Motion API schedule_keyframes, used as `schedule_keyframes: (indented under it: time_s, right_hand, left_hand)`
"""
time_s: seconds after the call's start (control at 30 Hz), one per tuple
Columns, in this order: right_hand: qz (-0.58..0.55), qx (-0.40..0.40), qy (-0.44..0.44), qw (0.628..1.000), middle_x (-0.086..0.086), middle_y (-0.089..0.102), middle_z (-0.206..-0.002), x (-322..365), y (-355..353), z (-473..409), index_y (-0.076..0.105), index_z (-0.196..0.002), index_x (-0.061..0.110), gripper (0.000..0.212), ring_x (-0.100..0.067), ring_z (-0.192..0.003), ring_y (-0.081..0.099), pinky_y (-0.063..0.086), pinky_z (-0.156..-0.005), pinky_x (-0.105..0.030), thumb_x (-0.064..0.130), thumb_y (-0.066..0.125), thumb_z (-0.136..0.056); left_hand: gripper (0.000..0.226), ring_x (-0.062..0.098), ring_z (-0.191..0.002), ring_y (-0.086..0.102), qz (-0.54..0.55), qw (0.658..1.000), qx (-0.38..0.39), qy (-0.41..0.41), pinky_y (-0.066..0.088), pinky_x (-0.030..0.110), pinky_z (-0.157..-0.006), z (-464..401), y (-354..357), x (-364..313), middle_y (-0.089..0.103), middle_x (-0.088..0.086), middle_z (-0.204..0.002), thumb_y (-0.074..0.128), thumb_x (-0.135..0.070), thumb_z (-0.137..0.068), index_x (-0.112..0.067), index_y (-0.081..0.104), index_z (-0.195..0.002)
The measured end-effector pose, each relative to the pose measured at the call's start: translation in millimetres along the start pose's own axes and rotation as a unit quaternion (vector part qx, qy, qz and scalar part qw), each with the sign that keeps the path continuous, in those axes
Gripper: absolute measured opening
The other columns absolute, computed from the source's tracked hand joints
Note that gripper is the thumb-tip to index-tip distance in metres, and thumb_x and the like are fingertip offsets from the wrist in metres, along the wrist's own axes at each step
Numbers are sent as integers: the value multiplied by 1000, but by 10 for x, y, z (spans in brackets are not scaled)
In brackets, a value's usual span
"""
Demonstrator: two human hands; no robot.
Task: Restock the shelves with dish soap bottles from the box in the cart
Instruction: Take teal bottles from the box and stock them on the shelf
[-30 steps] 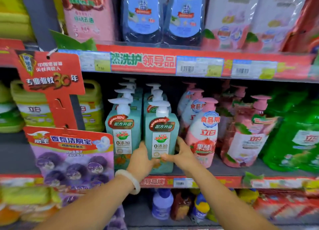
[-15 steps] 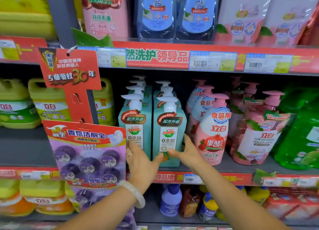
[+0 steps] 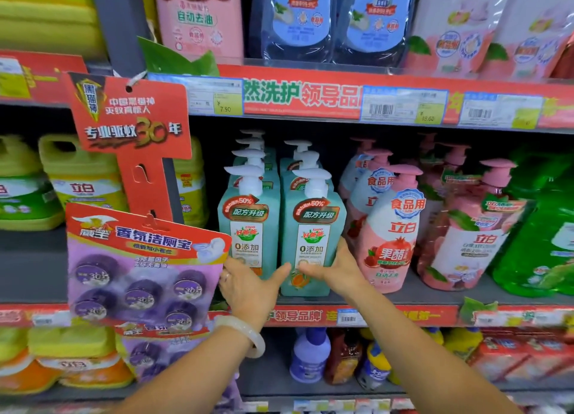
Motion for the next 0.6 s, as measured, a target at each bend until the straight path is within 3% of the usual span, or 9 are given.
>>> schedule_keyframes:
  time_s: [0.07, 0.2, 0.4, 0.6]
  right_hand:
    - [-1, -1, 6, 1000, 6, 61, -104, 6, 9, -7, 39, -117, 20, 70, -11, -98, 60, 52, -78, -20, -3, 80, -66]
    - [2, -11, 22, 1000, -3, 61, -115, 1, 1, -37, 38, -123, 16, 74, -16, -103, 59, 50, -85, -28, -2, 81, -66]
    - [13, -18, 35, 999, 1, 59, -113, 4, 16, -50, 37, -130, 14, 78, -15, -103, 57, 49, -75, -18, 2, 82, -66]
    - [14, -17, 41, 999, 1, 59, -115, -2, 20, -70, 36, -131, 13, 81, -15, -104, 57, 49, -77, -19, 2, 82, -66]
  left_hand:
    - [96, 37, -127, 43, 21, 1000, 4, -21, 35, 44, -106, -86, -25, 71, 49, 22, -133, 87, -33, -61, 3, 31, -131]
    - [95, 31, -130, 43, 71, 995, 60, -20, 33, 39, -108, -175, -53, 141, 45, 12, -142, 81, -15, -71, -5, 20, -142]
    - [96, 31, -128, 45, 64, 994, 86, -12, 36, 42, -108, -241, -83, 153, 47, 11, -139, 82, -13, -69, -5, 21, -141]
    - [96, 30, -128, 45, 57, 993, 99, -3, 36, 40, -106, -238, -90, 146, 47, 9, -139, 80, -12, -72, -8, 17, -144]
Point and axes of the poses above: each hand's wrist, its own z-axis away from the middle knuckle, its own y-axis out of the palm, x = y × z, the point moved 2 cm from there along -z, towards the middle knuckle
